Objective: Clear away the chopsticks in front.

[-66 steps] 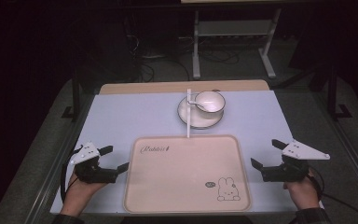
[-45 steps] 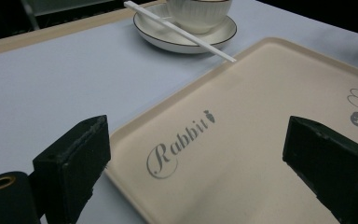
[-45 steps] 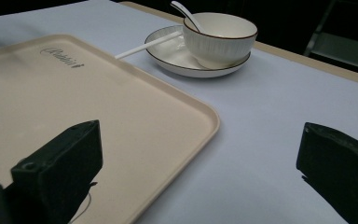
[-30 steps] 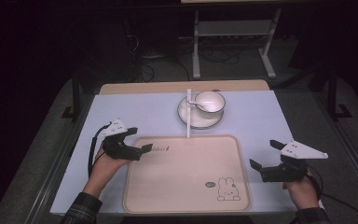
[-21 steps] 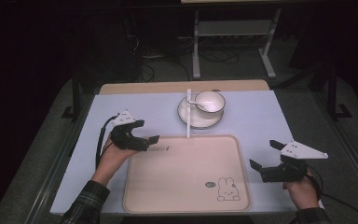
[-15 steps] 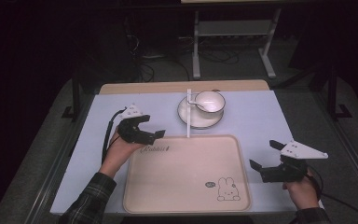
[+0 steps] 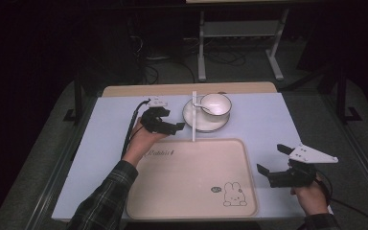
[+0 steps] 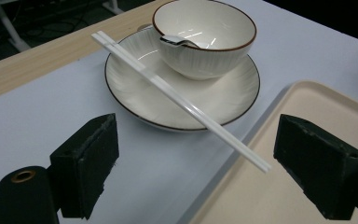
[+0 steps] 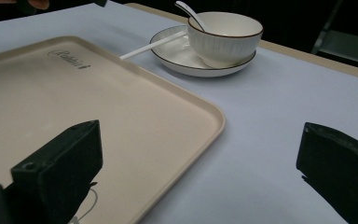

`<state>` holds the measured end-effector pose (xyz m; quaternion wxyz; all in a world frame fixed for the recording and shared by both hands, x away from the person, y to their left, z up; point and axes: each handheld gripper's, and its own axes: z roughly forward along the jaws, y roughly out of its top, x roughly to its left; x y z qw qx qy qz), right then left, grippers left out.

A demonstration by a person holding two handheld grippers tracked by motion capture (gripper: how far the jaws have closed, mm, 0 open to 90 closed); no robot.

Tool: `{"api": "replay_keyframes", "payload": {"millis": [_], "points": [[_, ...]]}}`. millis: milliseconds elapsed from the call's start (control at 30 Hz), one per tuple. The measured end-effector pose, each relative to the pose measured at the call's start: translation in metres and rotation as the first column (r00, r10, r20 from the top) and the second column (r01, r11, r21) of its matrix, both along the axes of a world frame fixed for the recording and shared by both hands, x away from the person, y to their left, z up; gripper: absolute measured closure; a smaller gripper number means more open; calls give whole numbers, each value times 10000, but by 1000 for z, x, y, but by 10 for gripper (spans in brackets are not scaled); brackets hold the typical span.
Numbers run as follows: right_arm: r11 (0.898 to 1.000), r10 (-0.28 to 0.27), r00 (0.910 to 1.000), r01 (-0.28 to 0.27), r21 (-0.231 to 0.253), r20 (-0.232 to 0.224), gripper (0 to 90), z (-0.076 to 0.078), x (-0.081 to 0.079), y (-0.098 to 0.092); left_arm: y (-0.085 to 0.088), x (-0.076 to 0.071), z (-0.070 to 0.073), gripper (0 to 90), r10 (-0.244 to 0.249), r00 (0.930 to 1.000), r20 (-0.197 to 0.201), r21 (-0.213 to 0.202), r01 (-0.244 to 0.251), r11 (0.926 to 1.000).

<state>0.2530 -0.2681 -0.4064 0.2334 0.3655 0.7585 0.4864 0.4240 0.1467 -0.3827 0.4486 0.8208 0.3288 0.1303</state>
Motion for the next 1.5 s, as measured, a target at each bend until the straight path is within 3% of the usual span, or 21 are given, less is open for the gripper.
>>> {"api": "replay_keyframes", "payload": {"millis": [267, 367, 500, 600, 700, 900, 1133, 1500], "points": [[10000, 13, 10000, -13, 86, 51, 0, 1, -1, -1, -19, 21, -7, 160, 456, 9979, -455, 23, -456, 9990], [9999, 21, 10000, -22, 123, 59, 0, 1, -1, -2, -29, 29, -11, 174, 528, 9971, -541, 250, -515, 9984], [9998, 15, 10000, -16, 187, 68, 0, 1, -1, -3, -40, 39, -18, 240, 527, 9945, -905, 326, -499, 9982], [9998, 19, 10000, -21, 202, 79, 0, 1, -1, -3, -45, 41, -21, 286, 600, 9936, -957, 378, -566, 9977], [9997, 26, 10000, -28, 235, 90, 0, 1, -1, -4, -56, 45, -26, 335, 762, 9921, -993, 934, -669, 9934], [9996, 46, 9999, -49, 268, 95, 0, 1, -2, -4, -66, 49, -34, 460, 673, 9893, -1297, 1113, -529, 9924], [9995, 59, 9999, -62, 304, 116, 0, 1, -2, -4, -72, 52, -44, 495, 916, 9825, -1624, 1484, -675, 9866], [9993, 16, 9999, -20, 385, 125, 0, 2, -2, -6, -72, 62, -49, 605, 1390, 9769, -1623, 1684, -1114, 9794]]}}
